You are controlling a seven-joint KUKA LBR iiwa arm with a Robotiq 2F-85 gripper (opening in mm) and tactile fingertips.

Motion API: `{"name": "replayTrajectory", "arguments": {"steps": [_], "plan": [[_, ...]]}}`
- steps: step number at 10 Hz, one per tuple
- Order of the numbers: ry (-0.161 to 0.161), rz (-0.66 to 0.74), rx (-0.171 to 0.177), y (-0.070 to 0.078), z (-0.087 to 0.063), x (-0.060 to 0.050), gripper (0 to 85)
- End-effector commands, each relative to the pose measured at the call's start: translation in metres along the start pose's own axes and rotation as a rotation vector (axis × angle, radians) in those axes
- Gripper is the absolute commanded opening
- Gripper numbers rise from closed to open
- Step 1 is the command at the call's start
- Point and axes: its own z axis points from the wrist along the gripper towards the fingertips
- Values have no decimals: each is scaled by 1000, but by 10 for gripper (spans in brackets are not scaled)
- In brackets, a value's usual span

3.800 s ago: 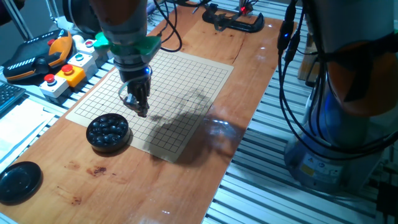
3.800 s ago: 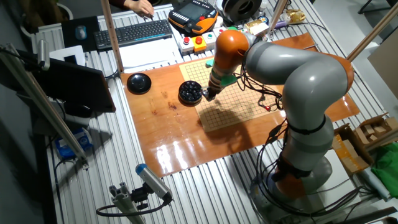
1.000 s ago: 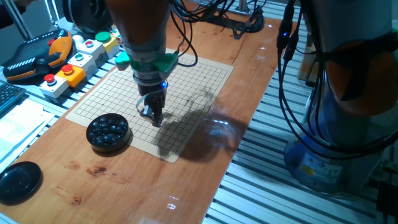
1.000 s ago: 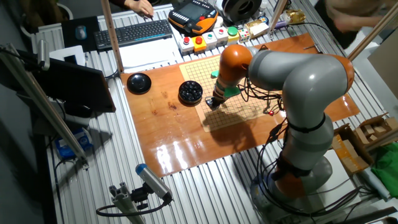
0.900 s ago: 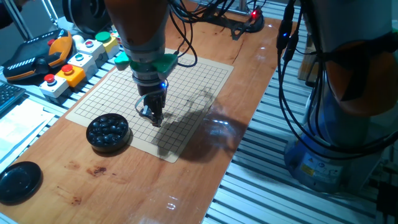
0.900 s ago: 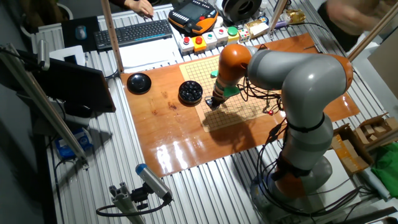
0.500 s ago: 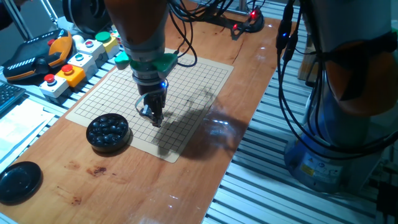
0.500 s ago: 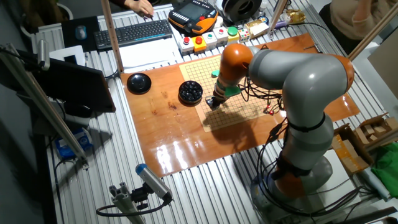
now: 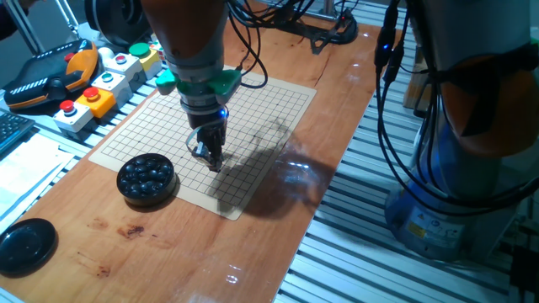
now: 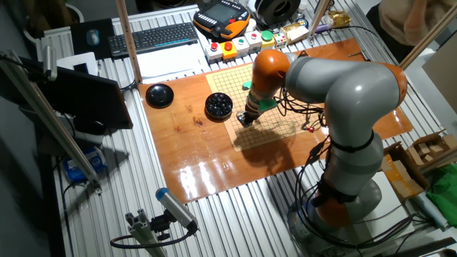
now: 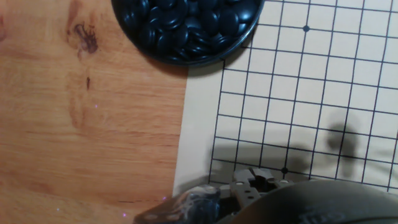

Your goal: Play the first move as black on the 3-4 point in the upper right corner of the Go board

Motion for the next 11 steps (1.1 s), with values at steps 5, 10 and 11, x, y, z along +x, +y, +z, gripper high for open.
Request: {"name": "replayTrajectory", "arguments": {"steps": [5,10,11], "plan": [[12,-16,-12,-1,2,0,7],[19,-30,-30,-5,8,4,7],[15,-34,-37,-7,12,7,7]]}}
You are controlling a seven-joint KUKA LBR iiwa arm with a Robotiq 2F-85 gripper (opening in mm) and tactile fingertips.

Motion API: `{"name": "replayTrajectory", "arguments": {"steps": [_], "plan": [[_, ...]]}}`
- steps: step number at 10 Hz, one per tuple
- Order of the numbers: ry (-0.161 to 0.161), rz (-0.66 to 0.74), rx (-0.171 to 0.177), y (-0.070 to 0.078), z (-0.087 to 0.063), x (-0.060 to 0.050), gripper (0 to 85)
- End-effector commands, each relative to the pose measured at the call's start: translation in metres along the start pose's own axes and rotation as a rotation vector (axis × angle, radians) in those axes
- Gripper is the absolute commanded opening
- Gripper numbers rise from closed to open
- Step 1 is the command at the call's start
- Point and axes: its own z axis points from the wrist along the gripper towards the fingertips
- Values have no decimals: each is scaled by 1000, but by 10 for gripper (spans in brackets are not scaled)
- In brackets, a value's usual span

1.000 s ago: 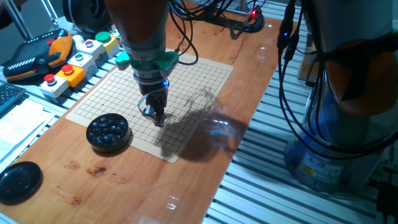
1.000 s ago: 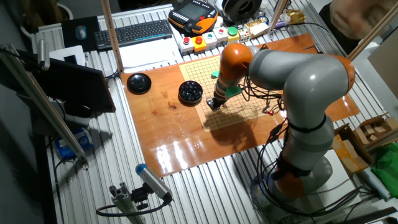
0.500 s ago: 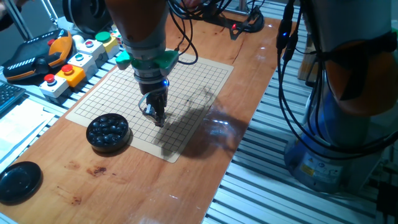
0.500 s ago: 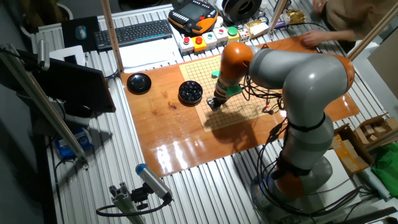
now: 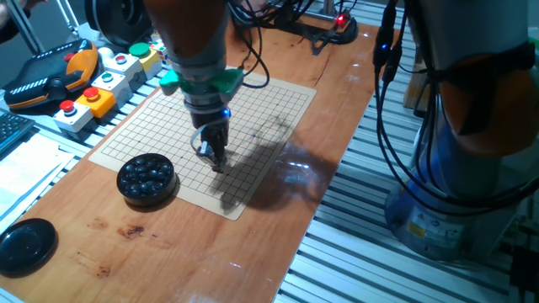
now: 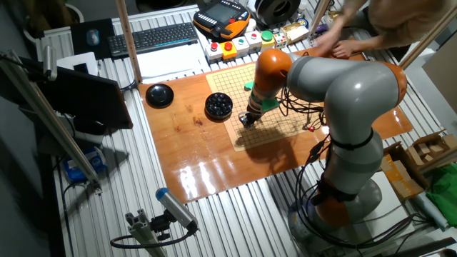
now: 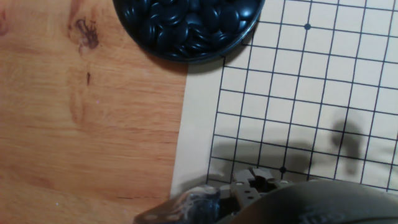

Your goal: Play the first move as black on the 3-4 point in the upper right corner of the Go board

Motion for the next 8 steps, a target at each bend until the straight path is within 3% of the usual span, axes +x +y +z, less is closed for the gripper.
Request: {"name": "replayTrajectory", "arguments": {"steps": [1,8], "plan": [[-1,-1,-4,0,3,3,7],[-2,4,-18,4,11,11,7]]}}
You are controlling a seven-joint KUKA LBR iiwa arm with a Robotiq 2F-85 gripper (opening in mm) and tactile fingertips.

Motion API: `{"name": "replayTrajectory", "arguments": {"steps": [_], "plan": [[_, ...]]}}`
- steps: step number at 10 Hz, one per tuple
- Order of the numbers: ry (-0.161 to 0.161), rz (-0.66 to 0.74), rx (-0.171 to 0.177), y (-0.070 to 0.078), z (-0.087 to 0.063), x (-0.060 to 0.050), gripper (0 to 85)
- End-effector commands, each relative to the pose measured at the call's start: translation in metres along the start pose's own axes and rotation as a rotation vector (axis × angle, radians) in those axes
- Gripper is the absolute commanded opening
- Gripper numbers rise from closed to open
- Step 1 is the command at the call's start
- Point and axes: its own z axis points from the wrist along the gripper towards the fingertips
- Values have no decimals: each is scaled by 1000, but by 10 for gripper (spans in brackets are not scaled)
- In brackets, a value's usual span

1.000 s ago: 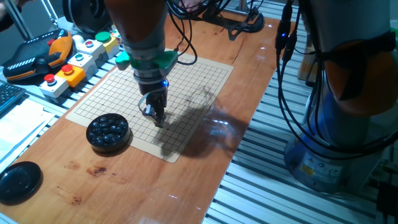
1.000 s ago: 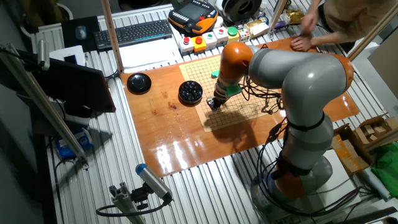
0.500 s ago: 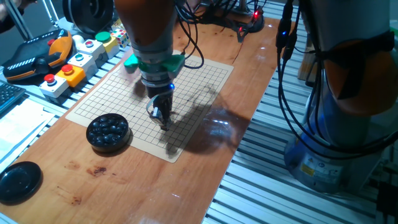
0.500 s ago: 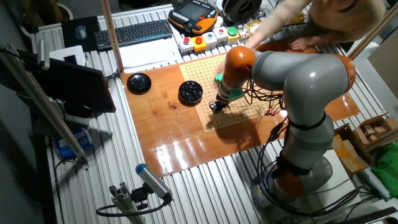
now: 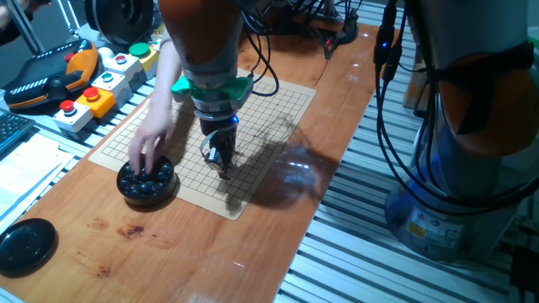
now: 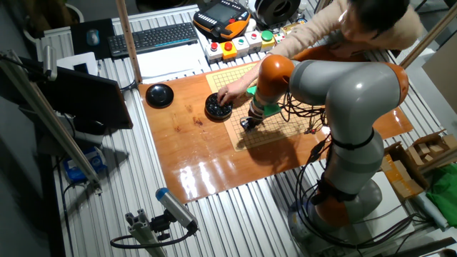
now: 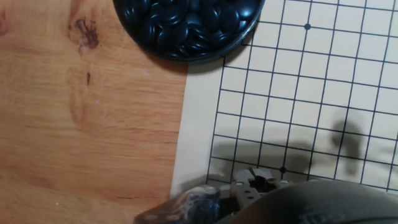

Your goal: Play the first move as black on the 3-4 point in the upper right corner of the Go board

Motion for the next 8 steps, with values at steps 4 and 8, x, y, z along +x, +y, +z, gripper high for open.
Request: {"name": "replayTrajectory", "arguments": {"steps": [4,8], "plan": [[-4,9,-5,1,-1,1,7],[-6,0,-5,1,-1,3,7]]}}
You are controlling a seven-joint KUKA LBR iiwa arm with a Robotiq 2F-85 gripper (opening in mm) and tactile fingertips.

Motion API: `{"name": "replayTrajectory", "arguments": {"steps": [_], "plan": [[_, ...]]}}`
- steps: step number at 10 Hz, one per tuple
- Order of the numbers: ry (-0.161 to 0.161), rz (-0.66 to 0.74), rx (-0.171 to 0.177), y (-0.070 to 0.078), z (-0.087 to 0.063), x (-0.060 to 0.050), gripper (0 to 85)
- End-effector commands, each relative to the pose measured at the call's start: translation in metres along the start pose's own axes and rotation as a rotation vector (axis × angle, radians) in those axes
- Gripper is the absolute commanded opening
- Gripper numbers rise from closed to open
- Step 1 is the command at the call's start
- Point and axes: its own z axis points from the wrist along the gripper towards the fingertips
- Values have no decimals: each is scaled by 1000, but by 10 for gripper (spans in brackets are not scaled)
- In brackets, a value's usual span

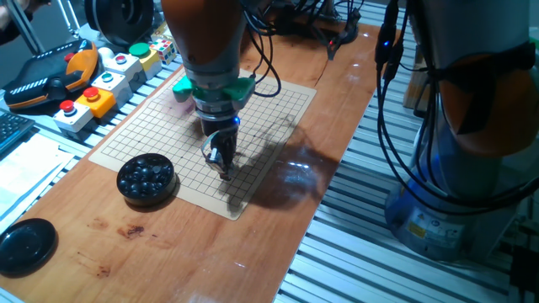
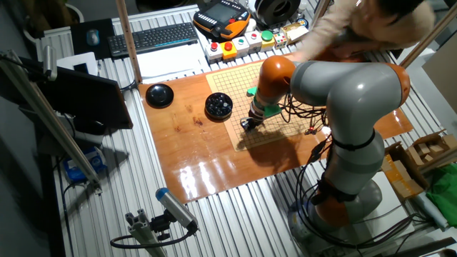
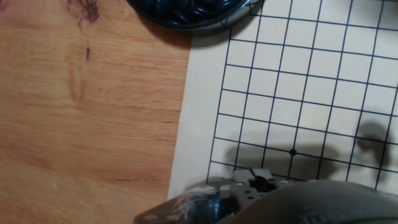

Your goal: Play the first move as black on the 3-4 point in the upper right corner of the Go board

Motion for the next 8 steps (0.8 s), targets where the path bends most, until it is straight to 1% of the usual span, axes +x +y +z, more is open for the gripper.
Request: {"name": "replayTrajectory", "arguments": {"steps": [1,3,5,8], "plan": [[-2,-2,0,0,1,0,7],[-5,-6,1,0,6,-1,7],[-8,-9,1,-1,10,-4,7],[-13,-12,-8,-4,18,-2,7]]}}
